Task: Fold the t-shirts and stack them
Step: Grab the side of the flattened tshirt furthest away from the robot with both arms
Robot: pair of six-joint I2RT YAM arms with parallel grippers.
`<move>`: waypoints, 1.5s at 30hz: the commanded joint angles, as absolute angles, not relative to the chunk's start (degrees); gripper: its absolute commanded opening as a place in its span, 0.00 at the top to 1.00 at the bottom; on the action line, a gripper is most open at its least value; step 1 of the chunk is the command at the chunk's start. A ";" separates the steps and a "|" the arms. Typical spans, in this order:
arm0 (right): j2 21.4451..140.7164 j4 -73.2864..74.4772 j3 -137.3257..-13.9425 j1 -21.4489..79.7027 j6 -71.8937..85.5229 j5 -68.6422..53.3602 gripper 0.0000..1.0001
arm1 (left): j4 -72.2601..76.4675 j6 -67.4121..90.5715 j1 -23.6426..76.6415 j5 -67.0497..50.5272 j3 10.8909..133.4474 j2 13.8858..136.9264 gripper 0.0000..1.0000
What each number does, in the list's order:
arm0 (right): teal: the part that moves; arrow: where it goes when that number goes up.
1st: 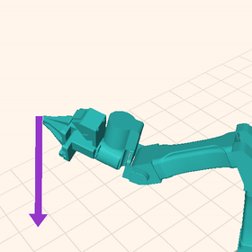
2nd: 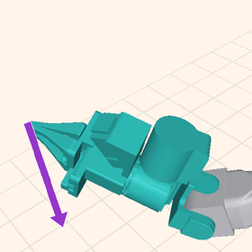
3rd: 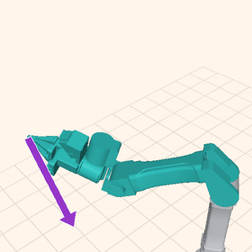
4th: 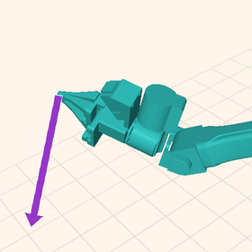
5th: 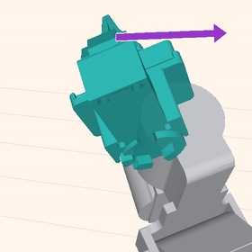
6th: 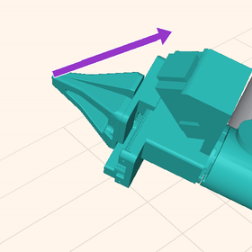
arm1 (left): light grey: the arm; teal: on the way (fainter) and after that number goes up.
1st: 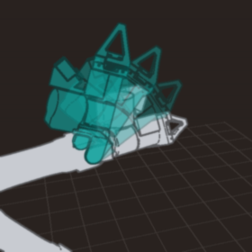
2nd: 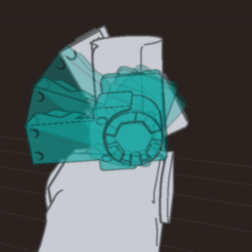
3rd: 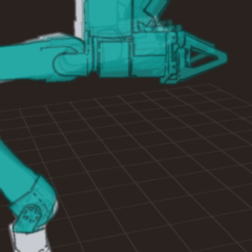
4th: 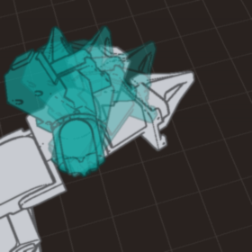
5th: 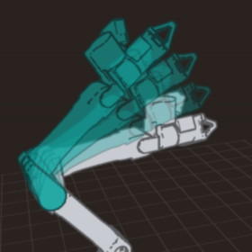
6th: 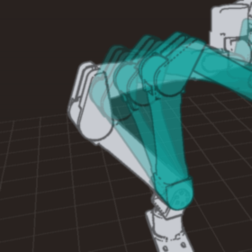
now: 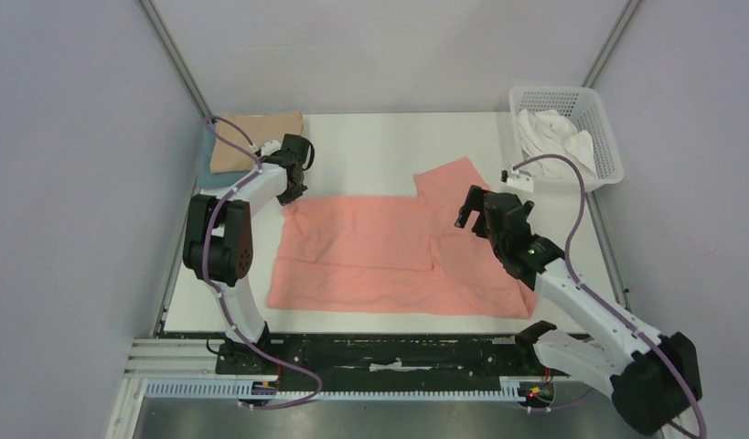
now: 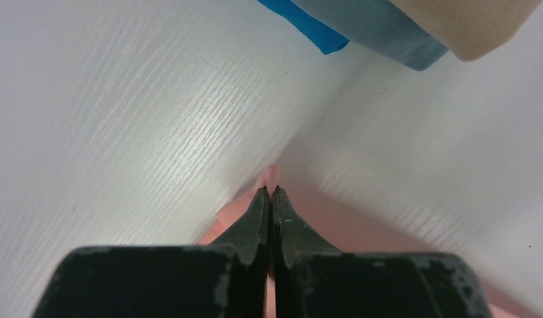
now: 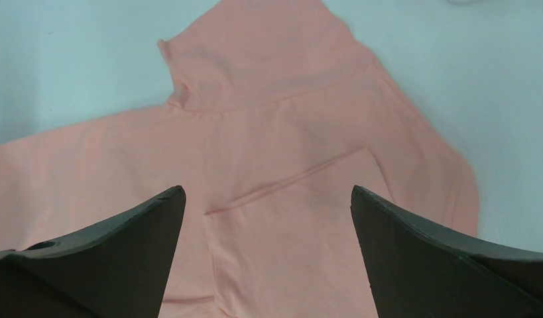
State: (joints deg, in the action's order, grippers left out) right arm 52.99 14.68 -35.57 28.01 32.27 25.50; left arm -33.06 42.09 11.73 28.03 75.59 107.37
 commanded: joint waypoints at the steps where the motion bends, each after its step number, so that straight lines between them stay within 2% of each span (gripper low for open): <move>1: 67.58 9.90 -49.69 27.98 26.33 30.03 0.02 | -31.20 40.98 11.95 28.42 75.02 102.59 0.98; 11: 109.42 16.12 -86.62 17.72 23.41 22.01 0.02 | -30.69 42.14 12.83 28.69 73.05 99.20 0.98; 17: 128.30 20.60 -107.19 15.94 18.51 22.64 0.08 | -30.94 42.14 13.00 28.45 73.41 100.06 0.98; 21: 132.82 19.97 -108.22 15.55 16.78 21.86 0.15 | -30.94 42.12 13.18 27.95 73.82 101.34 0.98; 27: 131.35 19.06 -100.93 15.00 16.66 24.29 0.24 | -31.86 42.19 13.36 28.64 74.79 103.05 0.98; 36: 129.27 16.64 -94.03 12.20 18.35 25.05 0.50 | -33.10 42.27 13.36 30.99 75.76 103.77 0.98; 42: 129.22 15.33 -93.42 9.90 18.60 24.67 0.82 | -35.68 42.28 13.36 33.07 78.48 105.98 0.98; 44: 129.05 14.82 -93.14 9.29 18.51 25.01 0.97 | -36.48 42.36 13.27 33.77 79.41 106.79 0.98; 45: 128.79 14.34 -93.16 8.98 18.25 25.25 1.00 | -37.09 42.44 13.27 34.45 79.89 107.23 0.98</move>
